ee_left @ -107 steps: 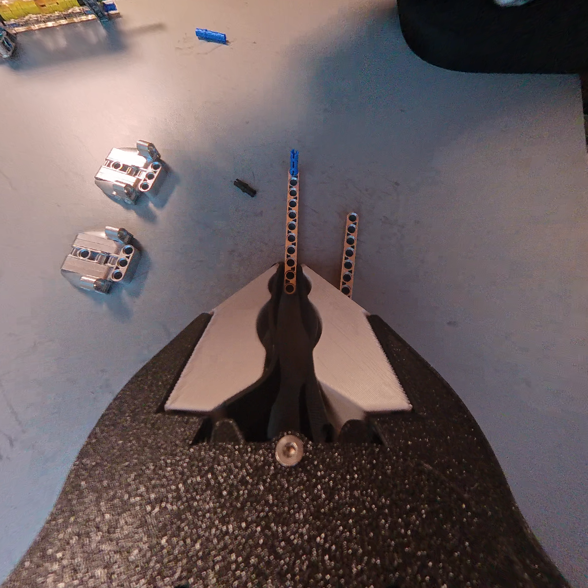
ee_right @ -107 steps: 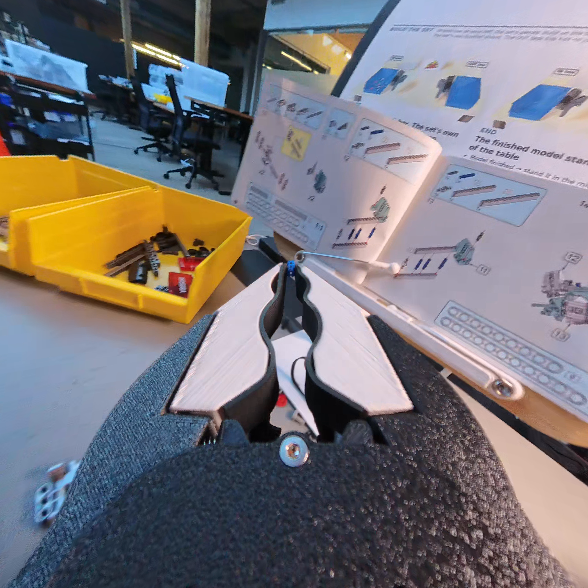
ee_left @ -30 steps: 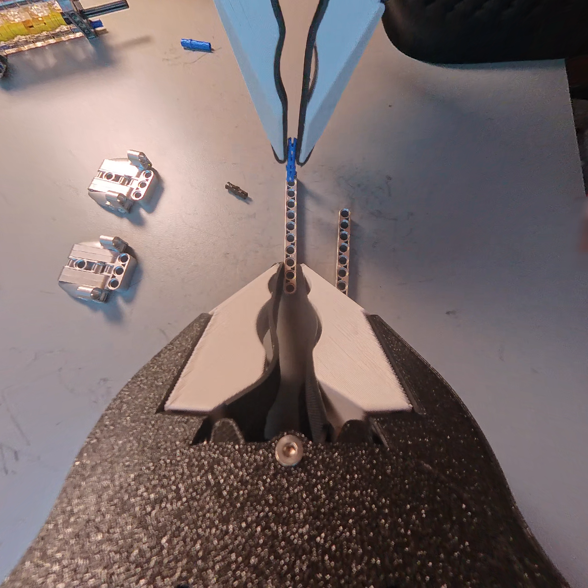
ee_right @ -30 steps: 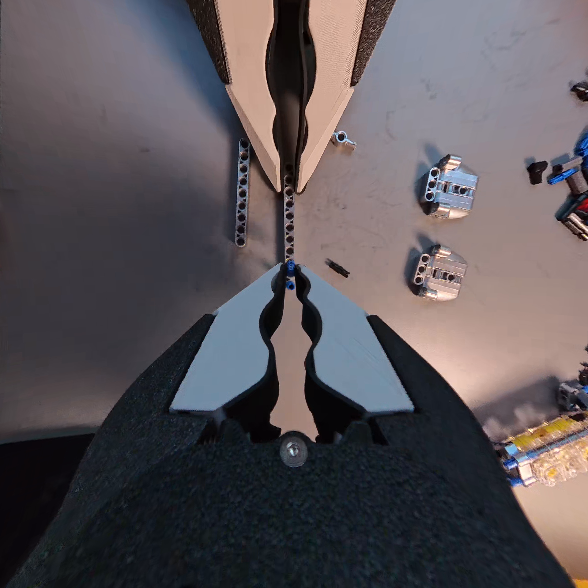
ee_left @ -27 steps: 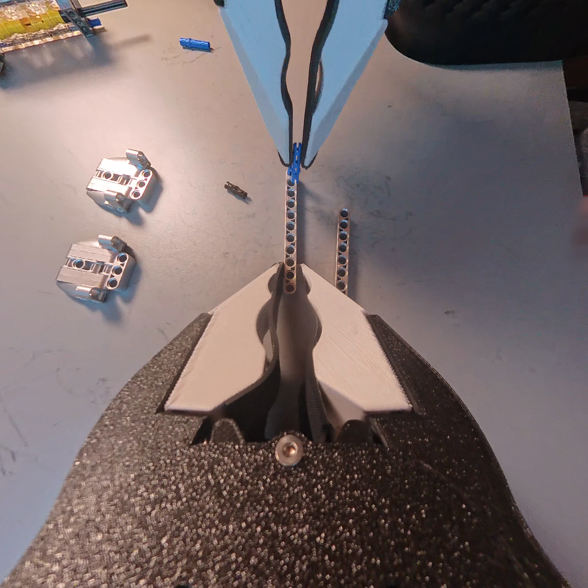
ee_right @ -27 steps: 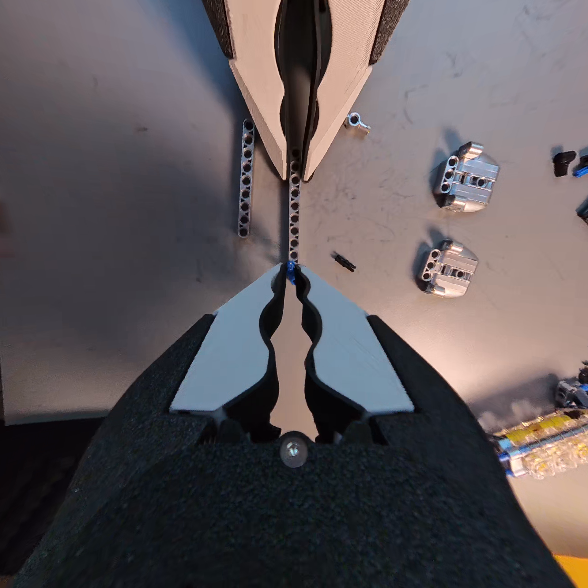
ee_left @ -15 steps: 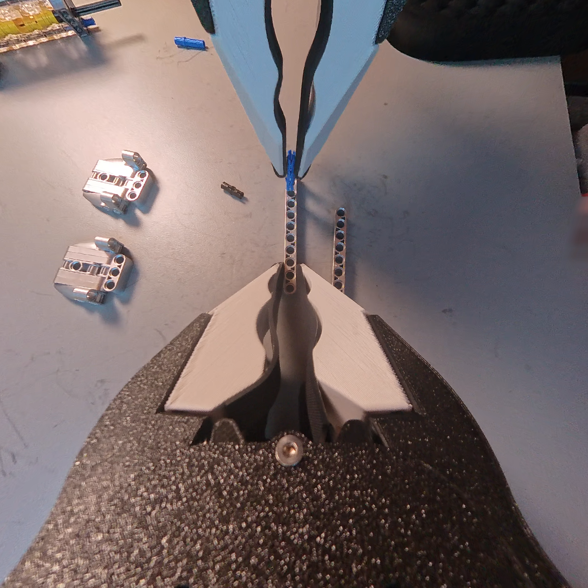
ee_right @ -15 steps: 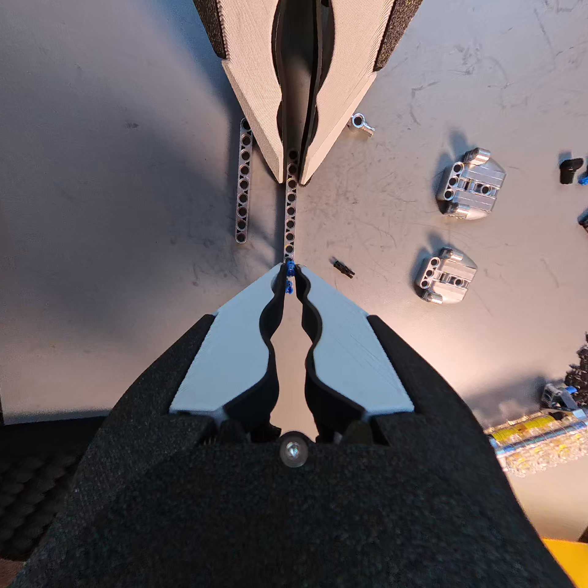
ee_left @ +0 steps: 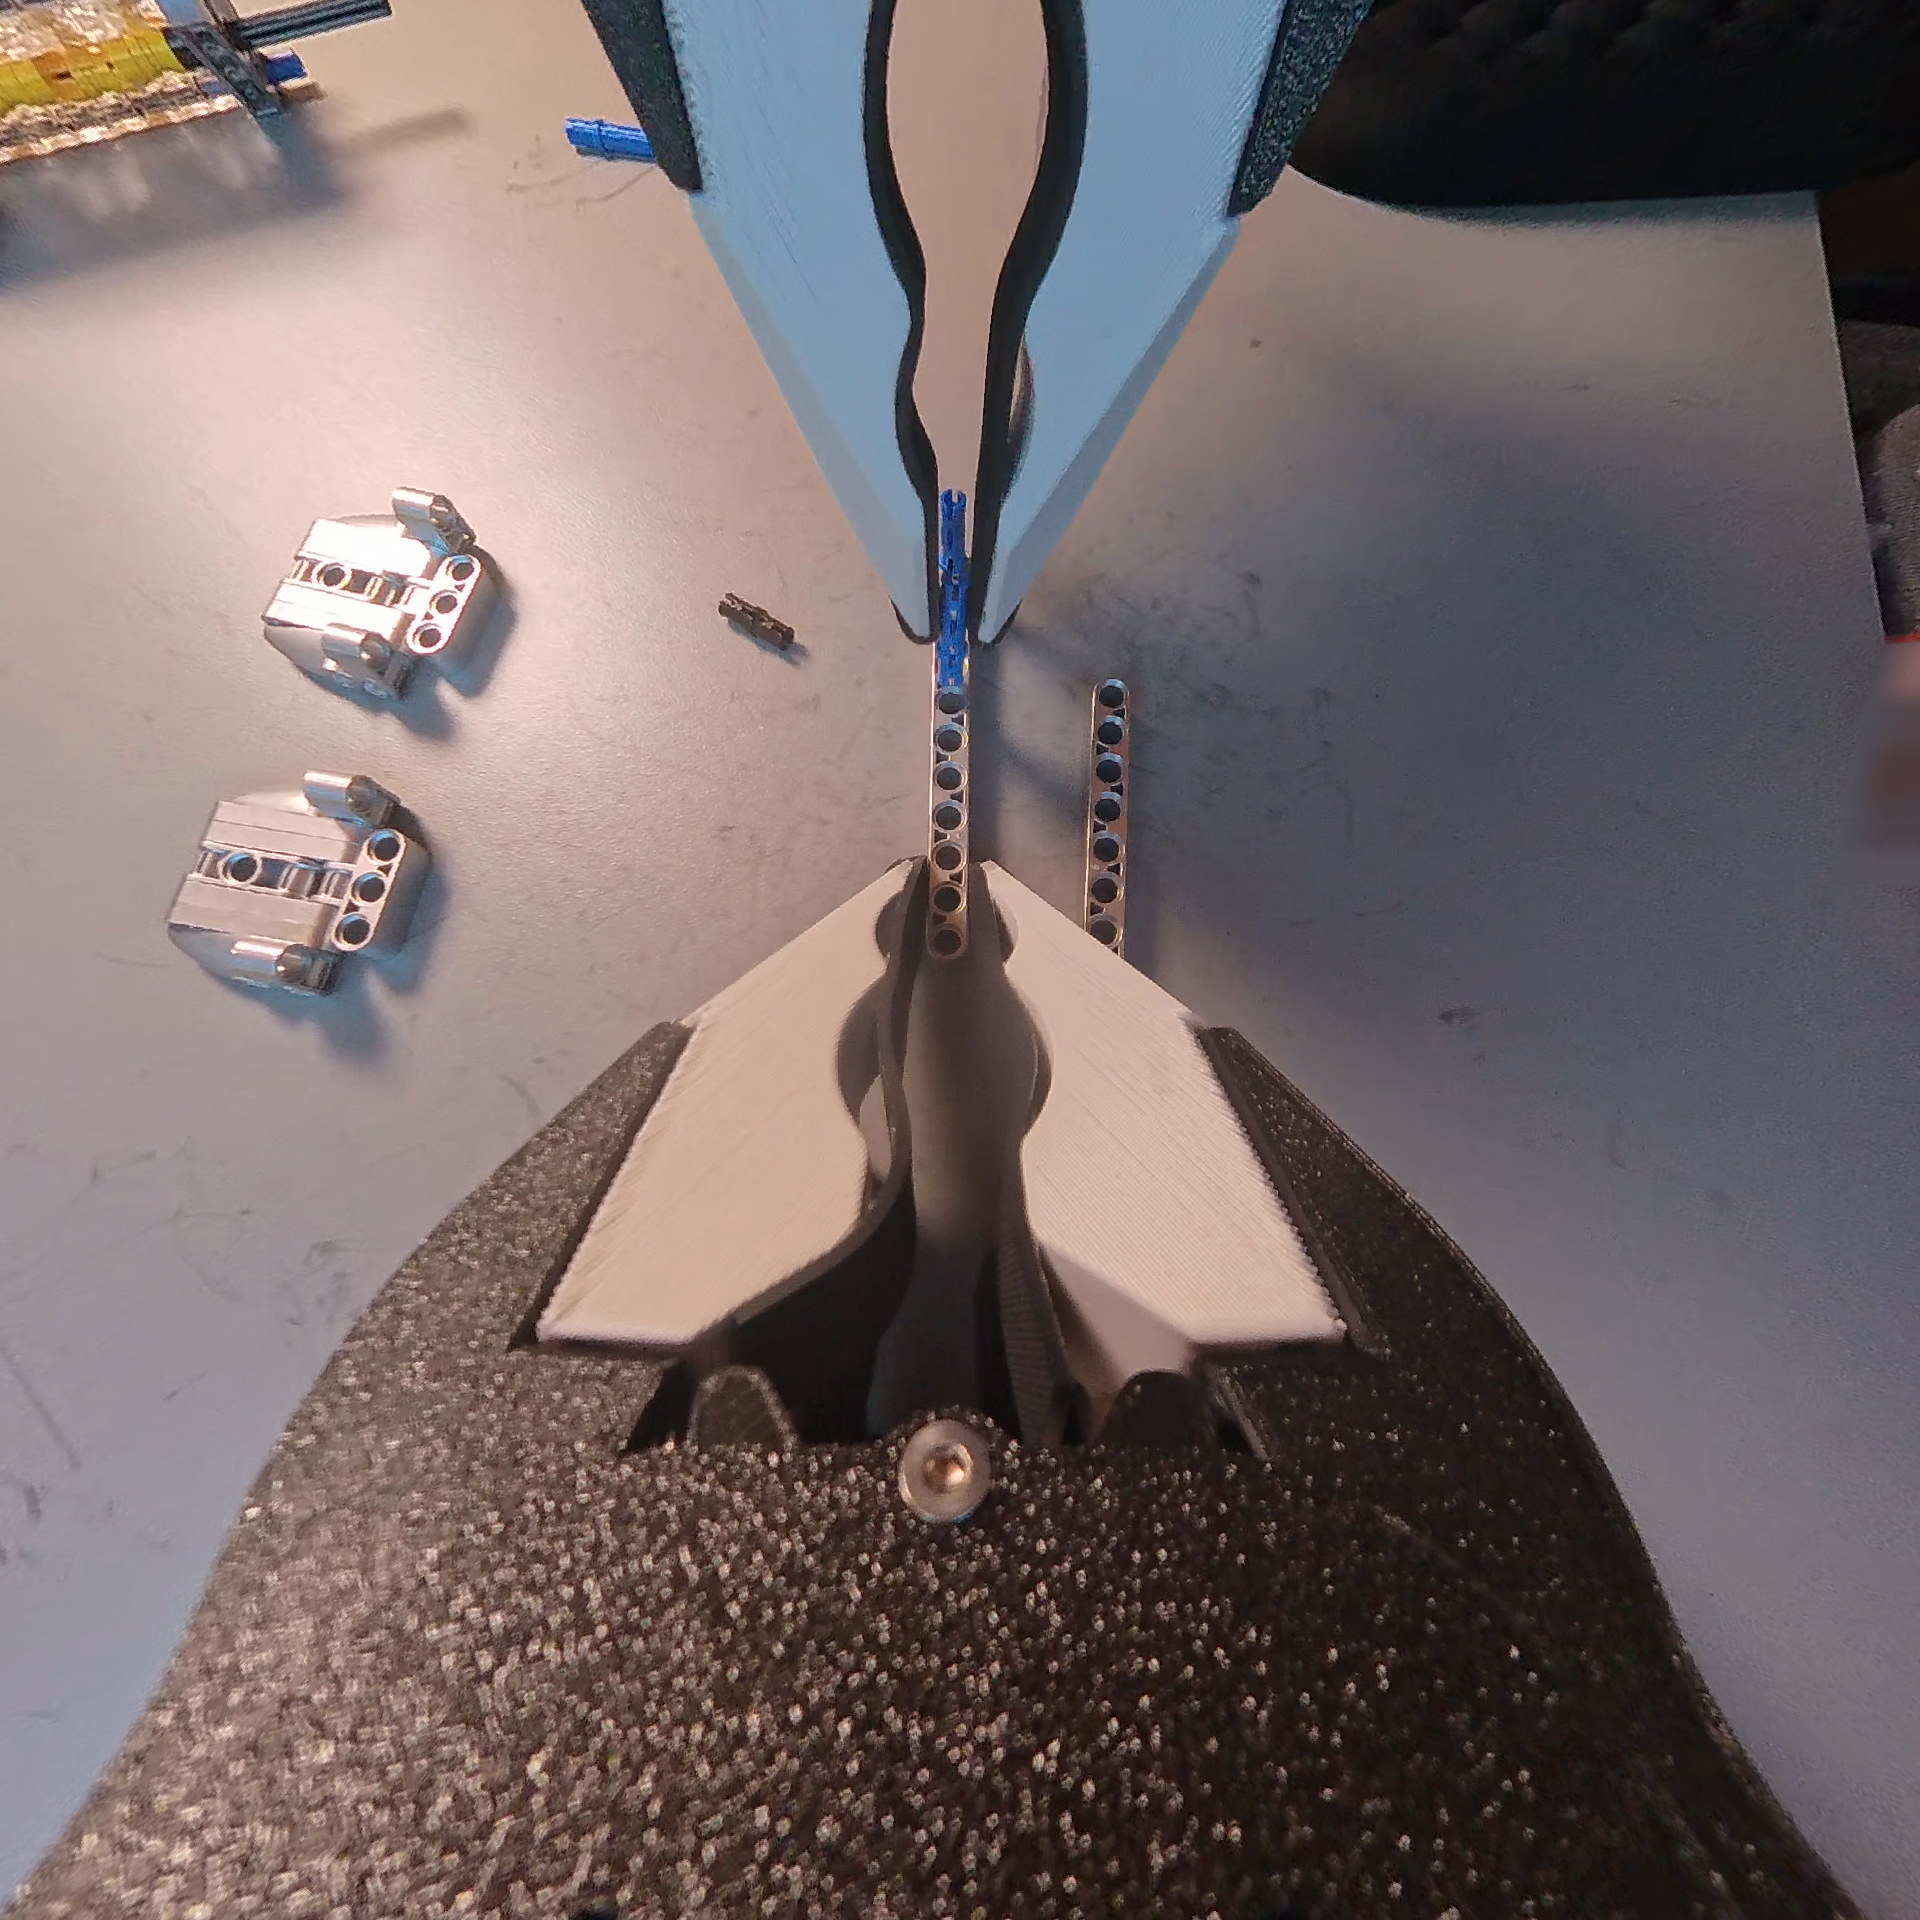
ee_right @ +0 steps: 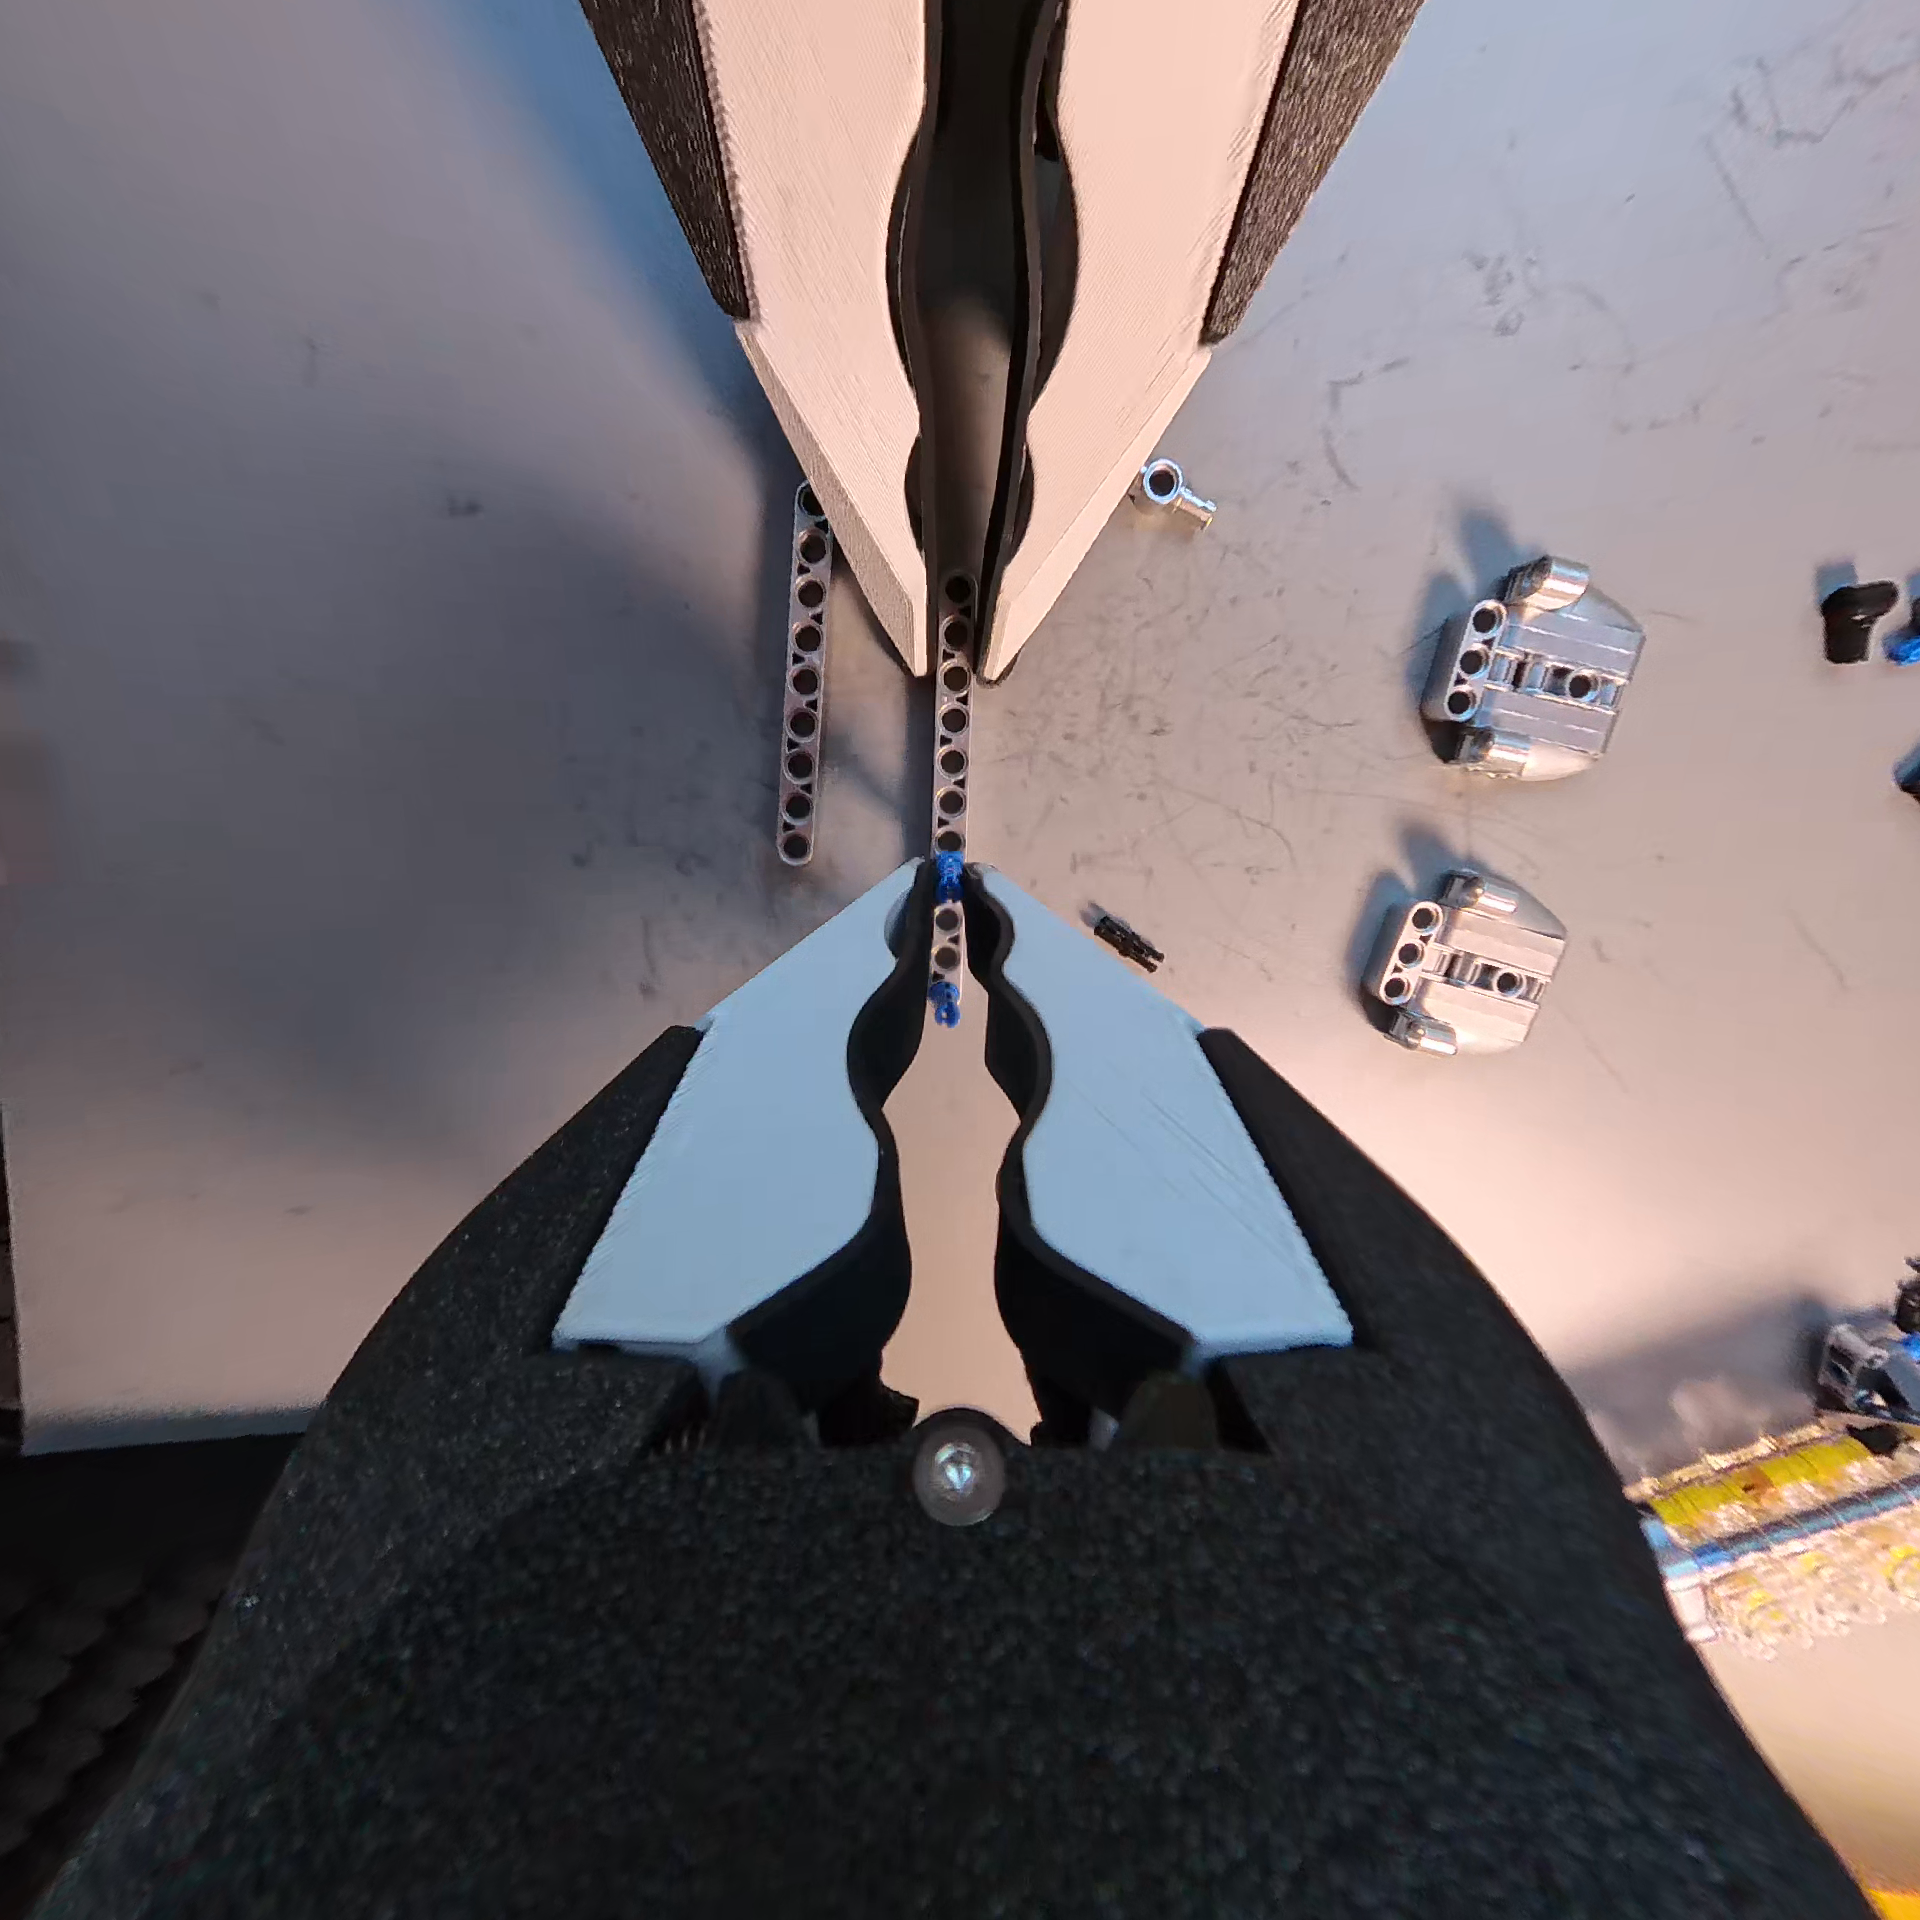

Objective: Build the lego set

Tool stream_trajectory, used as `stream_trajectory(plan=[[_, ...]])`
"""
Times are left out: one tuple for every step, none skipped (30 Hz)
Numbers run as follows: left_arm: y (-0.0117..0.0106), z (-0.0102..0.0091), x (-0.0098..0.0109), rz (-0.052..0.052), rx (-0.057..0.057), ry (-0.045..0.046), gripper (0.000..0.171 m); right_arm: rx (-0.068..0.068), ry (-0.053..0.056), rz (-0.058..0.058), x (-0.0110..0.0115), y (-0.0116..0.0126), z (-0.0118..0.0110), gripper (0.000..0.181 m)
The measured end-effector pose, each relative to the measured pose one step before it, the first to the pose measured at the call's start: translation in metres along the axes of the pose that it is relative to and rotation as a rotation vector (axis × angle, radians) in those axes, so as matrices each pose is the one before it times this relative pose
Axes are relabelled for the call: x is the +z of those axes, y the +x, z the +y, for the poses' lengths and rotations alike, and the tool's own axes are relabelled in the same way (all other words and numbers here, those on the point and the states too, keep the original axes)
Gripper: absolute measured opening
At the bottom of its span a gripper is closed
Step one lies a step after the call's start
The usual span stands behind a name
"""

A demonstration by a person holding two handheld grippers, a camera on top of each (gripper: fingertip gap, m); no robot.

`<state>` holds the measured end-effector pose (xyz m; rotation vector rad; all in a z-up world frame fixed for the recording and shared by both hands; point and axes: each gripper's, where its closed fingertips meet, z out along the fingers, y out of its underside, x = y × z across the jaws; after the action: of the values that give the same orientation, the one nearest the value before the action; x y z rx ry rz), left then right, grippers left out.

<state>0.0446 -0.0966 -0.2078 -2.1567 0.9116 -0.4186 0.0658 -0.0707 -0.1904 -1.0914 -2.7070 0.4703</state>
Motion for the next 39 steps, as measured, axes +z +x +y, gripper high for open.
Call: stream_trajectory(plan=[[0.00004,-0.00004,0.00002,0.0009,-0.0007,0.00031,0.006,-0.0009,0.0024,-0.0002,0.00007,0.00012,-0.00090,0.003],[-0.00002,-0.00002,0.00004,0.0009,-0.0010,-0.00016,0.006,-0.0034,-0.0022,0.0028,0.00053,0.00054,-0.00011,0.003],[0.00003,0.00003,-0.00002,0.0007,-0.0010,-0.00018,0.006,-0.0019,-0.0023,0.0011,0.00089,0.00038,0.00012,0.003],[-0.00005,-0.00006,0.00005,0.0007,-0.0010,0.00007,0.006,0.0005,-0.0009,-0.0033,0.00092,-0.00020,0.00012,0.003],[0.00001,0.00002,-0.00004,0.0009,-0.0013,0.00023,0.006,0.0020,0.0034,-0.0024,0.00043,0.00001,-0.00063,0.003],[0.00004,-0.00008,0.00006,0.0010,-0.0016,0.00022,0.006,0.0008,-0.0001,-0.0018,0.00011,0.00012,-0.00024,0.003],[0.00000,0.00004,-0.00005,0.0009,-0.0012,0.00005,0.006,-0.0013,-0.0019,-0.0007,0.00011,-0.00001,-0.00009,0.003],[0.00002,0.00002,-0.00001,0.0007,-0.0009,-0.00012,0.006,-0.0019,-0.0030,-0.0011,0.00016,-0.00009,-0.00027,0.003],[-0.00007,-0.00003,0.00004,0.0006,-0.0009,-0.00010,0.006,-0.0021,-0.0042,-0.0056,0.00037,-0.00091,-0.00038,0.003],[0.00008,-0.00003,0.00004,0.0005,-0.0012,-0.00016,0.006,-0.0037,-0.0097,-0.0082,0.00105,-0.00162,0.00032,0.003],[0.00002,-0.00005,-0.00006,0.0006,-0.0020,-0.00050,0.005,-0.0048,-0.0009,0.0015,0.00047,0.00007,-0.00083,0.003],[-0.00005,-0.00001,0.00006,0.0002,-0.0010,-0.00061,0.006,0.0008,-0.0046,0.0000,0.00000,0.00046,0.00010,0.003],[0.00003,0.00003,0.00002,-0.0008,0.0011,-0.00053,0.006,0.0008,-0.0036,-0.0007,0.00002,0.00035,0.00040,0.003],[-0.00004,0.00006,-0.00003,-0.0009,0.0008,-0.00043,0.006,0.0027,-0.0015,-0.0032,0.00003,0.00000,0.00021,0.003],[0.00005,-0.00004,-0.00006,0.0002,-0.0013,-0.00060,0.006,0.0017,-0.0014,-0.0022,0.00057,-0.00003,0.00044,0.003],[-0.00006,-0.00003,0.00006,0.0011,-0.0030,-0.00051,0.006,0.0021,-0.0025,-0.0031,0.00097,-0.00035,0.00105,0.003],[-0.00002,0.00005,-0.00001,0.0009,-0.0030,-0.00070,0.006,0.0058,0.0090,-0.0043,0.00010,-0.00025,-0.00029,0.003],[0.00001,0.00000,-0.00006,0.0009,-0.0042,-0.00127,0.006,0.0103,0.0088,-0.0030,-0.00001,-0.00010,-0.00001,0.002],[-0.00004,0.00009,0.00006,0.0018,-0.0090,-0.00251,0.006,0.0095,0.0085,-0.0010,0.00012,0.00004,-0.00015,0.002],[0.00016,0.00014,-0.00020,0.0028,-0.0117,-0.00405,0.006,0.0075,0.0059,0.0005,0.00026,-0.00032,-0.00043,0.002],[0.00012,0.00003,-0.00011,0.0020,-0.0096,-0.00356,0.006,0.0031,0.0000,0.0024,0.00010,-0.00017,-0.00027,0.002],[-0.00009,0.00005,-0.00002,-0.0004,-0.0064,-0.00276,0.005,0.0009,-0.0023,0.0054,0.00018,0.00026,-0.00030,0.002],[-0.00014,0.00002,0.00006,-0.0020,-0.0048,-0.00316,0.005,-0.0008,-0.0039,0.0092,0.00024,0.00077,-0.00001,0.002],[-0.00016,-0.00007,-0.00004,-0.0029,-0.0043,-0.00226,0.005,-0.0027,-0.0031,0.0119,0.00001,0.00093,0.00001,0.002],[-0.00010,0.00001,0.00002,-0.0021,-0.0035,-0.00234,0.005,-0.0013,-0.0022,0.0083,-0.00007,-0.00002,0.00021,0.002],[-0.00002,-0.00011,0.00009,-0.0019,-0.0024,-0.00147,0.005,-0.0064,-0.0131,0.0083,0.00103,-0.00060,0.00197,0.002],[0.00011,-0.00014,0.00027,-0.0019,-0.0023,-0.00130,0.005,-0.0120,-0.0156,0.0055,0.00376,-0.00199,0.00250,0.002],[0.00031,-0.00003,0.00007,-0.0008,0.0013,-0.00179,0.006,-0.0055,-0.0049,0.0055,0.00064,-0.00086,-0.00048,0.002],[0.00003,0.00010,-0.00003,-0.0011,0.0013,-0.00057,0.006,-0.0202,-0.0117,0.0100,-0.00015,0.00006,-0.00019,0.002],[0.00010,0.00003,-0.00009,-0.0001,-0.0006,-0.00106,0.006,-0.0119,-0.0111,0.0078,0.00001,0.00025,-0.00017,0.002],[-0.00001,0.00000,0.00004,-0.0009,0.0013,-0.00024,0.005,-0.0046,-0.0111,0.0027,-0.00002,0.00036,-0.00007,0.002],[-0.00003,0.00007,-0.00002,-0.0013,0.0020,-0.00036,0.005,-0.0029,-0.0123,-0.0017,0.00006,0.00020,0.00001,0.002],[0.00003,-0.00004,0.00006,-0.0009,0.0007,0.00003,0.005,-0.0056,-0.0150,-0.0023,0.00001,-0.00003,0.00003,0.002],[0.00005,-0.00013,0.00009,0.0003,-0.0012,0.00055,0.005,-0.0074,-0.0158,-0.0018,0.00004,0.00003,0.00001,0.002],[0.00001,-0.00006,0.00002,0.0012,-0.0019,0.00032,0.005,-0.0024,-0.0140,-0.0028,0.00002,-0.00009,-0.00005,0.002],[-0.00008,-0.00003,-0.00003,0.0007,-0.0005,0.00044,0.005,0.0028,-0.0104,-0.0033,0.00014,-0.00007,0.00009,0.002],[0.00002,0.00007,0.00005,0.0000,0.0006,0.00037,0.005,0.0043,-0.0070,-0.0032,-0.00003,-0.00001,0.00009,0.002],[-0.00004,0.00007,0.00005,-0.0004,0.0007,0.00040,0.005,-0.0015,-0.0034,0.0012,-0.00005,0.00001,-0.00008,0.002],[0.00003,0.00006,-0.00004,-0.0007,0.0011,0.00004,0.005,0.0058,0.0002,0.0011,0.00016,-0.00040,-0.00029,0.002]])
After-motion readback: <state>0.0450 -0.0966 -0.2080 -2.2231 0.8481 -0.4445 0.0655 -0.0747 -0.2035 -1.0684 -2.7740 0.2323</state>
